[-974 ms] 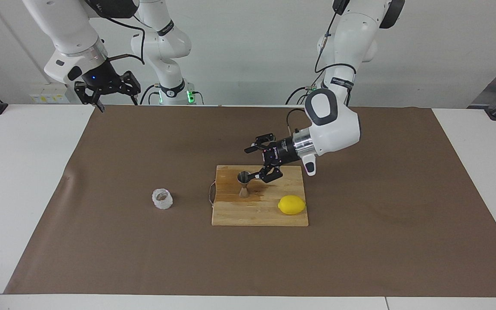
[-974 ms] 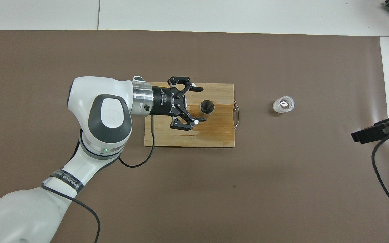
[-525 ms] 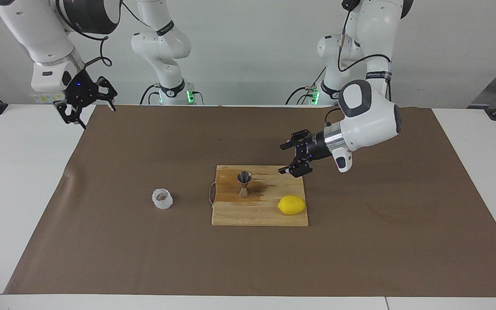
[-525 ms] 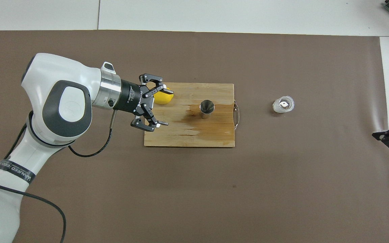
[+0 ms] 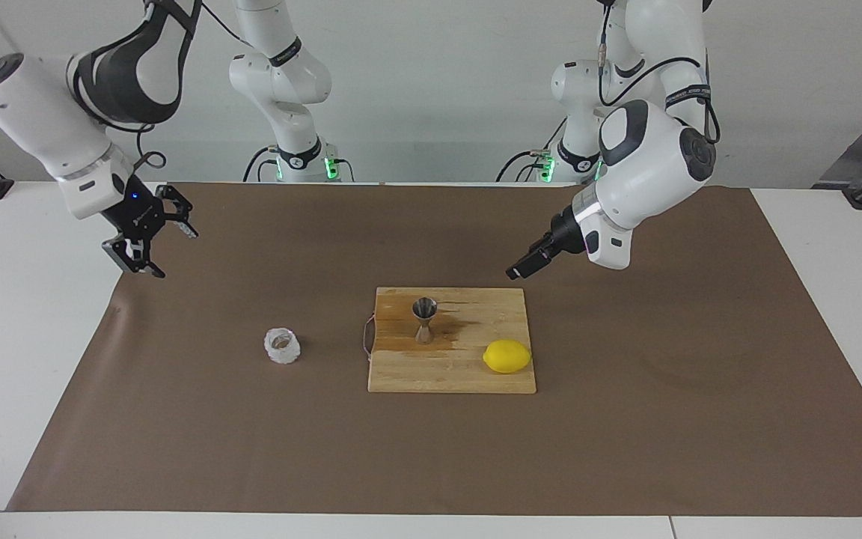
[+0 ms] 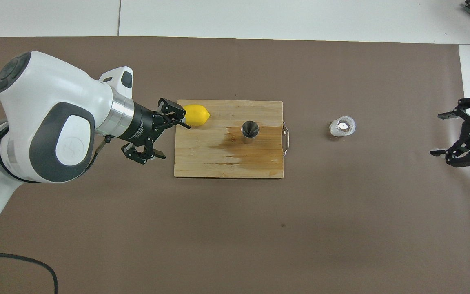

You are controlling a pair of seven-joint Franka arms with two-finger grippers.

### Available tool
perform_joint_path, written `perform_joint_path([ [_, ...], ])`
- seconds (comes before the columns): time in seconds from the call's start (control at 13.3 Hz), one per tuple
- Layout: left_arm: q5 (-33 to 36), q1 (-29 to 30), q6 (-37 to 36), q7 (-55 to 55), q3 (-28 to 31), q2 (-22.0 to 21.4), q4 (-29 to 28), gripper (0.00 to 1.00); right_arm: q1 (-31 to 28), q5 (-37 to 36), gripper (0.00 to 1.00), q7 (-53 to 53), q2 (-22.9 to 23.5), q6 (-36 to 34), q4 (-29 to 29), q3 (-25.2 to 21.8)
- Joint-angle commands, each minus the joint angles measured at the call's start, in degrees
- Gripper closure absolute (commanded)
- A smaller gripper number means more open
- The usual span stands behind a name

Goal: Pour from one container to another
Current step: 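Retract the left gripper while the right gripper reaches the white cup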

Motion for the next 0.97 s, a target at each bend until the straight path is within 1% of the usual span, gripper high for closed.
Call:
perform_joint_path([
  [0.0,4.26,0.76,-0.04,13.96,0.41,-4.63,-4.14,0.0,-1.34,7.27,0.0,-7.25,6.19,1.95,1.45,0.79],
  [0.15,8.04,2.16,-0.13,24.14,0.32,-5.95,-4.41,0.0,-1.34,14.28,0.0,-11.21,10.14,1.95,2.24,0.88],
  [0.22,9.53,2.78,-0.39,30.38,0.41,-6.65,-4.41,0.0,-1.25,17.45,0.0,-12.36,11.21,1.86,2.24,0.97],
  [0.3,11.72,4.26,-0.48,35.66,0.32,-7.53,-5.11,0.0,-1.16,18.18,0.0,-12.54,12.0,1.17,2.33,1.14],
  [0.37,13.23,4.54,-0.57,40.85,0.41,-8.58,-5.29,0.0,-1.86,20.19,0.0,-14.11,14.88,-0.23,2.59,1.23],
  [0.45,15.94,4.63,-1.0,43.08,0.41,-9.12,-4.59,0.0,-3.43,24.39,0.0,-17.96,18.83,-2.51,3.9,1.32],
  [0.52,19.53,4.37,-1.09,43.45,0.23,-9.82,-3.8,0.0,-3.53,27.21,0.0,-20.43,21.48,-2.62,5.22,1.84],
  [0.6,21.05,4.28,-1.09,43.8,0.23,-10.78,-3.45,0.0,-3.01,27.59,0.0,-20.8,21.94,-2.53,5.49,2.46],
  [0.75,21.59,4.45,-3.28,43.98,0.32,-13.07,-2.66,0.0,-3.01,27.94,0.0,-23.6,23.26,-2.01,5.76,3.34],
  [0.9,23.51,4.89,-6.71,43.98,0.41,-13.08,-0.03,0.0,-2.75,31.09,0.0,-27.47,24.05,0.97,5.67,3.69],
])
